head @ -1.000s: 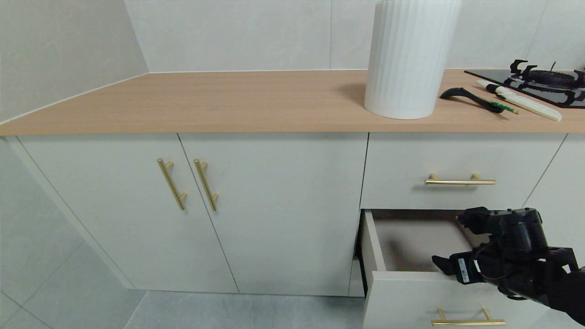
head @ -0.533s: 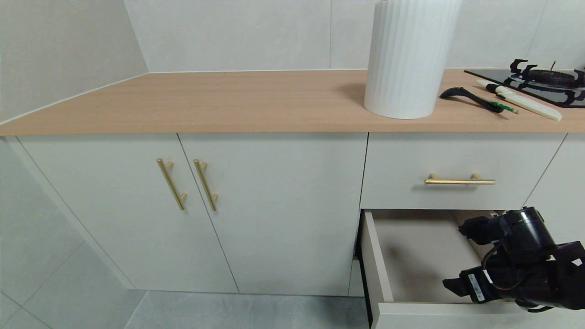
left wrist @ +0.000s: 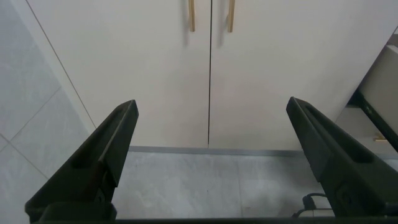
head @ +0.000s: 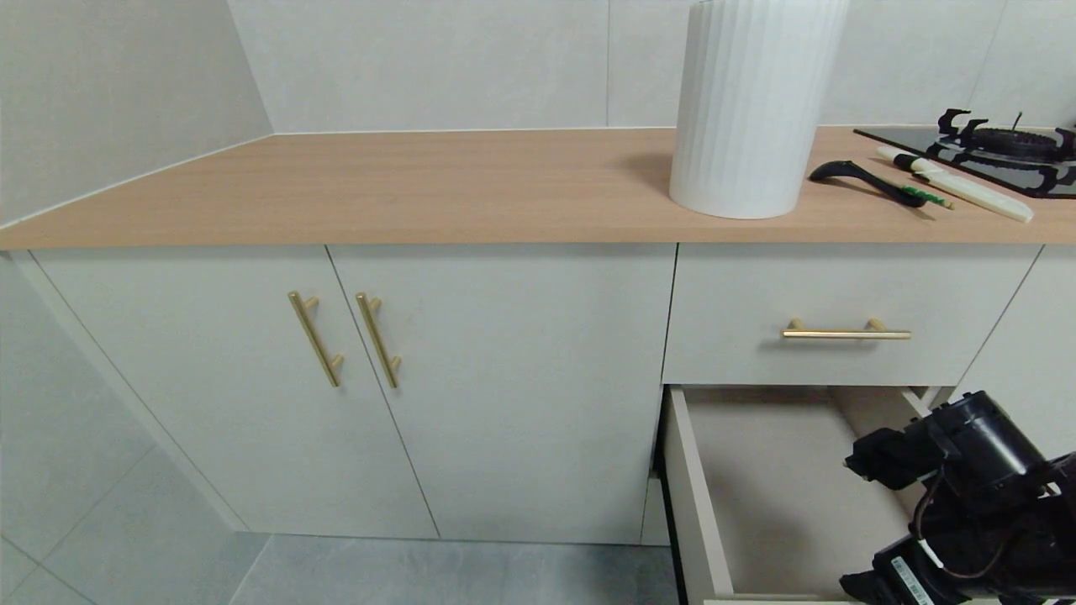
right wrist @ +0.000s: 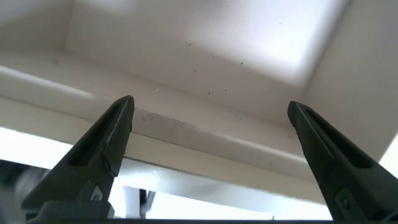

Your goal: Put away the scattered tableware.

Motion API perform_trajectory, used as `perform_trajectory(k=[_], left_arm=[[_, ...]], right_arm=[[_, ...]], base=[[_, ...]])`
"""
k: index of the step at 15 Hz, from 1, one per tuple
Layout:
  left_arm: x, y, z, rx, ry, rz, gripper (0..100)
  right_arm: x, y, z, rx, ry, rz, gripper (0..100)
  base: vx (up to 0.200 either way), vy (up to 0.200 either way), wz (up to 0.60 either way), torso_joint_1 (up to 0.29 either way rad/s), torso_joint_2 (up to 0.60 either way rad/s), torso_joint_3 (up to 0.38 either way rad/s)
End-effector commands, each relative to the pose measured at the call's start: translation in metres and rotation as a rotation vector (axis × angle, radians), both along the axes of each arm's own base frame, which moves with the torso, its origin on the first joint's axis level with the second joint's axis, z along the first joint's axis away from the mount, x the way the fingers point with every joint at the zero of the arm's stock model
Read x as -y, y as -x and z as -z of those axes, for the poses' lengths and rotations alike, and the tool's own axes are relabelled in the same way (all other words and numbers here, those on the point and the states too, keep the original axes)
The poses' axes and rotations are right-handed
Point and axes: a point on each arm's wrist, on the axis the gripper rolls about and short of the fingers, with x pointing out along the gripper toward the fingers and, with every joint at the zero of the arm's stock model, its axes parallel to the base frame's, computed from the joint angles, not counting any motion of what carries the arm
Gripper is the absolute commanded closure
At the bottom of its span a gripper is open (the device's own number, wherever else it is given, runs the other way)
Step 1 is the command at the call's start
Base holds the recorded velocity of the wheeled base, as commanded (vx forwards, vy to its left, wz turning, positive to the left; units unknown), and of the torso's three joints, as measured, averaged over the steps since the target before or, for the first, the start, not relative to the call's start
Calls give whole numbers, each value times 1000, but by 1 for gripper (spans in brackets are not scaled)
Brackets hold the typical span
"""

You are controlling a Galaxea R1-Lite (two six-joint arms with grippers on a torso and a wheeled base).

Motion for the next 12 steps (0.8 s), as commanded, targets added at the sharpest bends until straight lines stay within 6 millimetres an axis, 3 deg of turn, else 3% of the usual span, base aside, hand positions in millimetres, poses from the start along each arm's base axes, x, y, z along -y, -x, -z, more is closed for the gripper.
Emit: perform_trajectory(k=[1, 8, 12], left_arm=[[0, 0, 0, -1, 1, -1, 0], [0, 0, 0, 0, 1, -1, 0], [0, 0, 0, -1, 1, -1, 0]], right_arm=[[-3, 5, -3, -6, 9, -21, 0], [-2, 32, -7, -185, 150, -118, 0], [-6, 22, -14, -138, 112, -73, 0]], base=[[0, 0, 0, 0, 0, 0], [0, 0, 0, 0, 0, 0], [0, 0, 0, 0, 0, 0]])
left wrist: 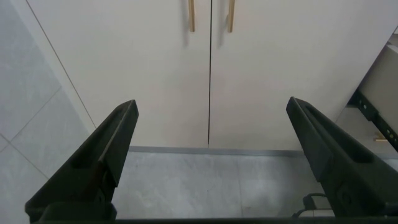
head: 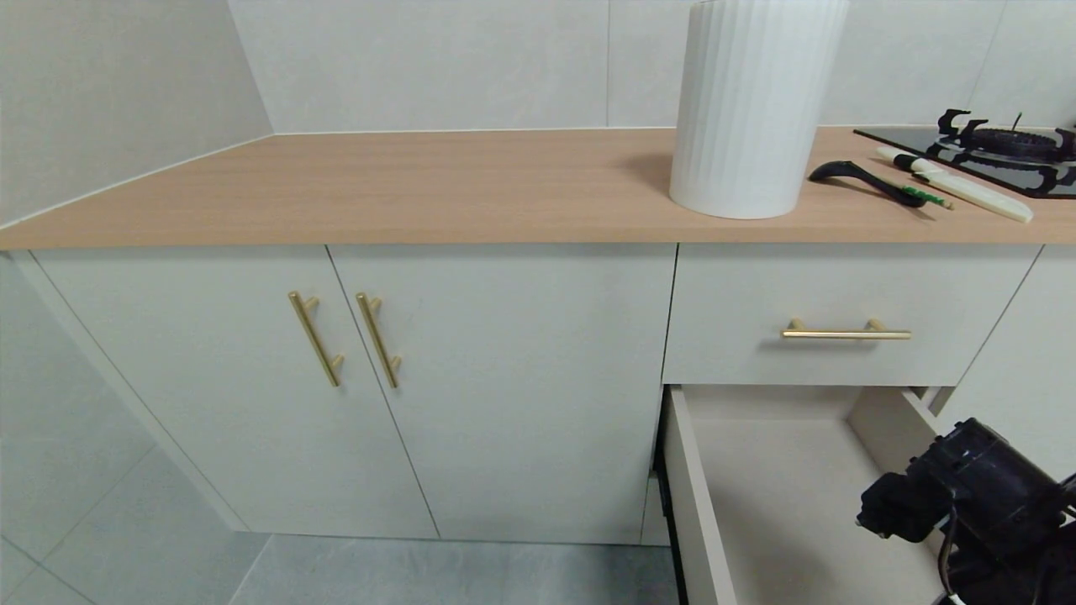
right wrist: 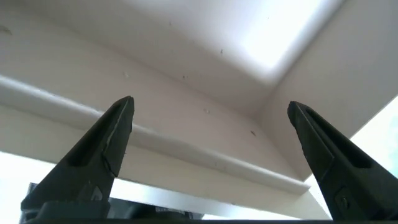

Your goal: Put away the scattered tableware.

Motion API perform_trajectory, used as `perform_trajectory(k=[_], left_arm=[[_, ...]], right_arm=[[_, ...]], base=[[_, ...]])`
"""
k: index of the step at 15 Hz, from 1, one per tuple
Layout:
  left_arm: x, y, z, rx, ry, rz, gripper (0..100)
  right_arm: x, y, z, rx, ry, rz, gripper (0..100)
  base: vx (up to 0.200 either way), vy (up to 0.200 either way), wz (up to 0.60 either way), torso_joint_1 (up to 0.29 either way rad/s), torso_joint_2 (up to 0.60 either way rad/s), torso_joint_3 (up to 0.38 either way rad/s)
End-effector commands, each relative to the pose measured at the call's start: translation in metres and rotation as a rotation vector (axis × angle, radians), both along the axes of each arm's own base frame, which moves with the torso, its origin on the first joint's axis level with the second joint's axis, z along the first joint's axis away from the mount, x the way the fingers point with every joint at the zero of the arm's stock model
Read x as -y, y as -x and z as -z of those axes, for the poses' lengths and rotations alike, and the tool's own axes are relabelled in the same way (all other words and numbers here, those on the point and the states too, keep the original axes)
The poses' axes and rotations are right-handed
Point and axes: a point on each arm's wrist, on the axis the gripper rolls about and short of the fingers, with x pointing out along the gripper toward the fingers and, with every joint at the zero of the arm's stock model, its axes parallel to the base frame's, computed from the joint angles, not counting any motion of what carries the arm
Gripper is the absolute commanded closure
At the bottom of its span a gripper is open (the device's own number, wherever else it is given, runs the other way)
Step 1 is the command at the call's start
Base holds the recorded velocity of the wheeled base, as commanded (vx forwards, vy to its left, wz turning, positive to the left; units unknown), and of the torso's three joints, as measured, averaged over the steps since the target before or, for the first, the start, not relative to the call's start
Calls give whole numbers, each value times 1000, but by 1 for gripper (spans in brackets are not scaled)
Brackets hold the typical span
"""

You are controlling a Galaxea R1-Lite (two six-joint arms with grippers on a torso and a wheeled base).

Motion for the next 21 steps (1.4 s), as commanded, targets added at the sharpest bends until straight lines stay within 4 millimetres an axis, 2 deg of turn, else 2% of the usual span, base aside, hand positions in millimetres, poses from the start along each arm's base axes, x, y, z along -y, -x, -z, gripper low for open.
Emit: perform_trajectory(k=[1, 4, 7, 13, 17, 21], left_arm=[[0, 0, 0, -1, 0, -1, 0], [0, 0, 0, -1, 0, -1, 0], [0, 0, 0, -1, 0, -1, 0], [0, 0, 0, -1, 0, -1, 0], [0, 0, 0, -1, 0, -1, 0], [0, 0, 0, -1, 0, -1, 0]], right_arm=[[-3, -7, -8, 40, -33, 37, 0], [-13, -30, -42, 217, -259, 323, 0], [-12, -35, -49, 284, -303, 342, 0], [-10, -32, -58, 341, -344, 340, 0], [-9, -30, -60, 349, -348, 337, 0], [-9, -29, -60, 350, -348, 335, 0]], base=[[0, 0, 0, 0, 0, 0], [0, 0, 0, 0, 0, 0], [0, 0, 0, 0, 0, 0], [0, 0, 0, 4, -9, -4], [0, 0, 0, 113, -261, -229], [0, 0, 0, 98, -516, -276]])
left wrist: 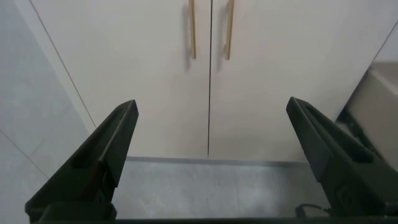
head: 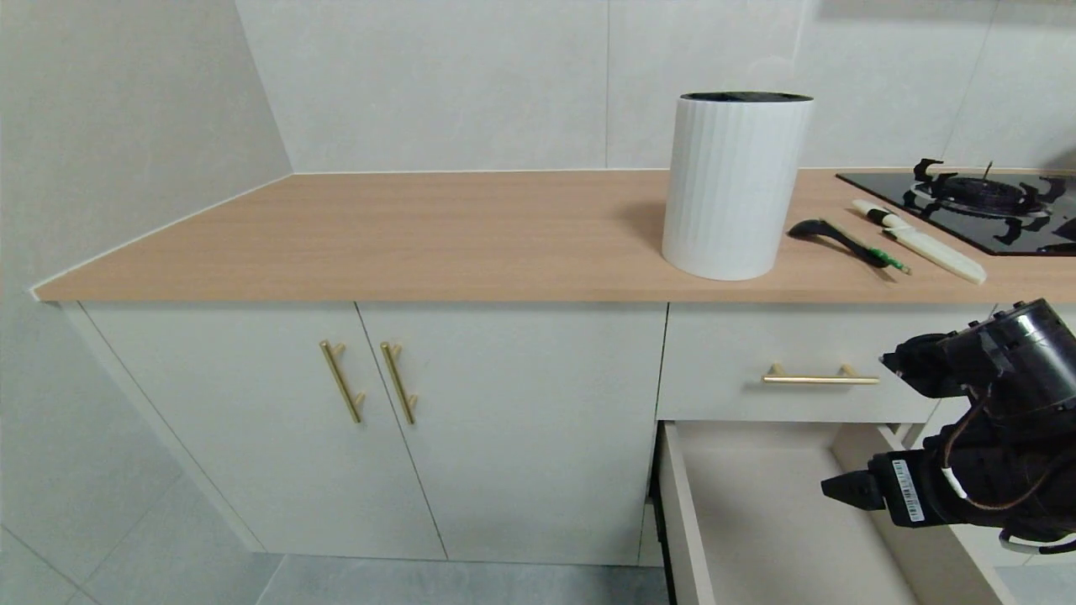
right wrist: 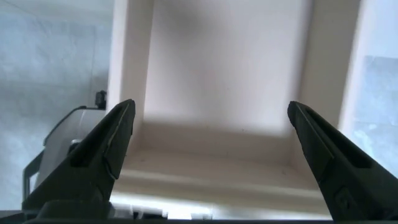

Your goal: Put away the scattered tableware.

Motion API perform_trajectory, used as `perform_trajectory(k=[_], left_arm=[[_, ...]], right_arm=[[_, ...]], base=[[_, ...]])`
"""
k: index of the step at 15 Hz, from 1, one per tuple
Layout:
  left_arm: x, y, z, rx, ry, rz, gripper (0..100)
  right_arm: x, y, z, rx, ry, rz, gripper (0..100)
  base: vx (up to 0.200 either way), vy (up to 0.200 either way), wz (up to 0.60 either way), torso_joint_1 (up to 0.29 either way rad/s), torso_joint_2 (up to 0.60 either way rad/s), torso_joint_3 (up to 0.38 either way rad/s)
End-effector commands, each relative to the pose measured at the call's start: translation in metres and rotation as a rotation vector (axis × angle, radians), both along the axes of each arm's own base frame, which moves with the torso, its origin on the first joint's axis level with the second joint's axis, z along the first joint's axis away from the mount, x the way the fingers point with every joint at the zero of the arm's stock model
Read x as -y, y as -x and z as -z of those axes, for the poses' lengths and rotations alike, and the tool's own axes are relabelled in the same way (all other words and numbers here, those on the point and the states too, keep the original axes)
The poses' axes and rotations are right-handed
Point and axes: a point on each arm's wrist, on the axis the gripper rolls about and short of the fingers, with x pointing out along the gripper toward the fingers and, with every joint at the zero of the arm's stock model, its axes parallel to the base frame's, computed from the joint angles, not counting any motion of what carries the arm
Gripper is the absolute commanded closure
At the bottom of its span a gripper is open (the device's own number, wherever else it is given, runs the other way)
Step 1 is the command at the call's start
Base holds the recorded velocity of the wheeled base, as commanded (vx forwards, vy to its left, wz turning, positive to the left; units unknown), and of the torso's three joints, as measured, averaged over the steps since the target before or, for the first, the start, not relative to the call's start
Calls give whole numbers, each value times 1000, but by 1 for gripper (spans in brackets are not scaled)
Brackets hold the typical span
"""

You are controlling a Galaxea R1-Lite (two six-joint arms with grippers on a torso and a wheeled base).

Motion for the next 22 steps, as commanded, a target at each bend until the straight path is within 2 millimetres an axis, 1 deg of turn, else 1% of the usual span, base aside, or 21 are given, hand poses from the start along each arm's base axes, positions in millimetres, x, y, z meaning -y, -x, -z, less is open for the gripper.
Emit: perform_trajectory(k=[1, 7, 9, 12, 14, 15, 18, 20, 22], left_arm=[[0, 0, 0, 0, 0, -1, 0], [0, 0, 0, -1, 0, -1, 0], [0, 0, 0, -1, 0, -1, 0], [0, 0, 0, -1, 0, -1, 0], [0, 0, 0, 0, 0, -1, 0], [0, 0, 0, -1, 0, -1, 0], [0, 0, 0, -1, 0, -1, 0], [0, 0, 0, -1, 0, -1, 0], [0, 0, 0, 0, 0, -1, 0]], right_arm=[[0, 0, 0, 0, 0, 0, 0], [1, 3, -2, 11, -4, -1, 0], [3, 6, -7, 33, -14, -2, 0], [4, 8, -18, 98, -31, -12, 0], [9, -7, -33, 200, -26, -6, 0], [13, -16, -44, 241, -26, 12, 0], [23, -45, -73, 310, -37, 82, 0], [24, -61, -79, 323, -10, 80, 0], [24, -76, -77, 317, 3, 84, 0]], base=[[0, 0, 0, 271, -481, -281], [0, 0, 0, 246, -482, -280], [0, 0, 0, 173, -386, -212], [0, 0, 0, 39, -83, -45], [0, 0, 0, 0, 0, 0], [0, 0, 0, 0, 0, 0], [0, 0, 0, 0, 0, 0], [0, 0, 0, 0, 0, 0], [0, 0, 0, 0, 0, 0]])
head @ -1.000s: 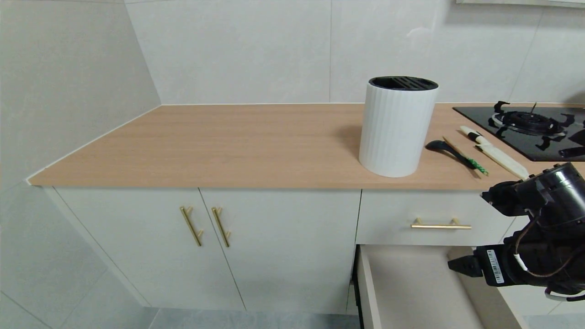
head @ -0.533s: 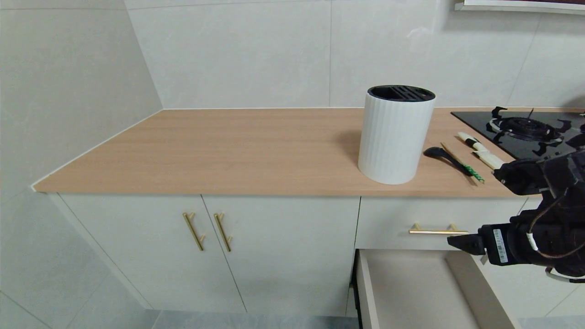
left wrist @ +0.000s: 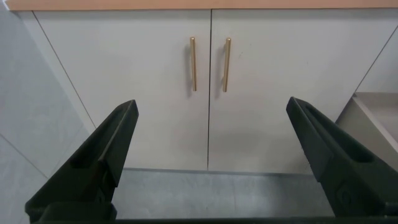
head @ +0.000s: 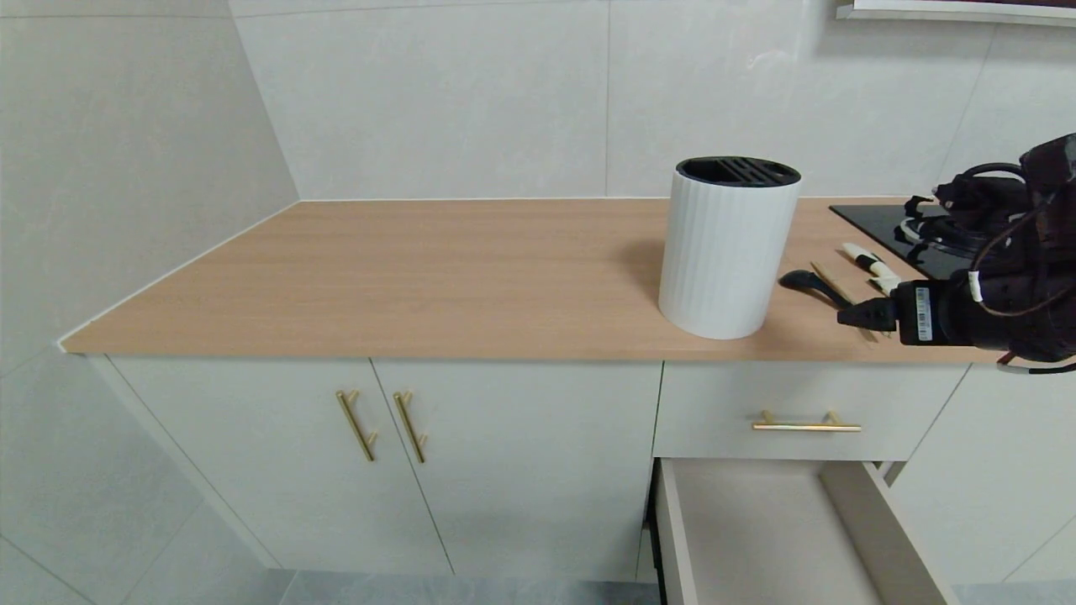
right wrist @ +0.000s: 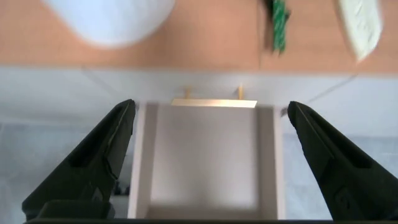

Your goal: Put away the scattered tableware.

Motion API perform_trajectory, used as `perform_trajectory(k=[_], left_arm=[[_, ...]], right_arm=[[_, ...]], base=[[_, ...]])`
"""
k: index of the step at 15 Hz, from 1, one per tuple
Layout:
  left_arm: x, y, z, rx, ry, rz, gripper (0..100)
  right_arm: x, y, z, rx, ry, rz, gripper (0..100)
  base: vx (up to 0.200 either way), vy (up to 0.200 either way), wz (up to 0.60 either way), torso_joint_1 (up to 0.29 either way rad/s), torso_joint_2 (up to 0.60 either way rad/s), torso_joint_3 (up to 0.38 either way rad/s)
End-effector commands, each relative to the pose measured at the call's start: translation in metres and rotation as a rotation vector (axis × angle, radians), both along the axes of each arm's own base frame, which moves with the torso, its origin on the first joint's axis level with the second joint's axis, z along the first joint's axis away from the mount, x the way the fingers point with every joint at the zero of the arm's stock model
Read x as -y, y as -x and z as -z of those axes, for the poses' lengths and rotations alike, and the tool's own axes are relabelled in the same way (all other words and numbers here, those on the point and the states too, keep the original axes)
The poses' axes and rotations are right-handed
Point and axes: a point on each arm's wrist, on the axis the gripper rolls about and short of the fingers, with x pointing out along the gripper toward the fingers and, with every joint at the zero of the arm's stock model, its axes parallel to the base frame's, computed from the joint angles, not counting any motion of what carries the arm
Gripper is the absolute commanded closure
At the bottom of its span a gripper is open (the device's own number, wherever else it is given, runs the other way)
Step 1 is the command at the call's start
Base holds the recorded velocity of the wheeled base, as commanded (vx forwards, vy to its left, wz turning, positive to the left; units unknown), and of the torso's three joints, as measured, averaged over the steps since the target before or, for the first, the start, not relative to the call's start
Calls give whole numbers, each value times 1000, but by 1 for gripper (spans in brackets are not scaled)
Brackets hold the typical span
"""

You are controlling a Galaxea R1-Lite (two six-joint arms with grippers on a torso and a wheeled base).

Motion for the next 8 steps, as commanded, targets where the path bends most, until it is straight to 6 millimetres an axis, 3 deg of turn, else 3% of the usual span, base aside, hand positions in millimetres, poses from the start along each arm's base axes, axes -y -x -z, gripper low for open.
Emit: perform_trajectory(k=[1, 5, 8], left_arm=[[0, 0, 0, 0, 0, -1, 0], [0, 0, 0, -1, 0, -1, 0], [0, 0, 0, -1, 0, -1, 0]], right_arm=[[2, -25, 14, -48, 8, 25, 0], [22, -61, 29, 16, -10, 101, 0], [39, -74, 31, 21, -9, 155, 0]], base=[[0, 0, 0, 0, 0, 0], [0, 0, 0, 0, 0, 0], [0, 0, 0, 0, 0, 0]])
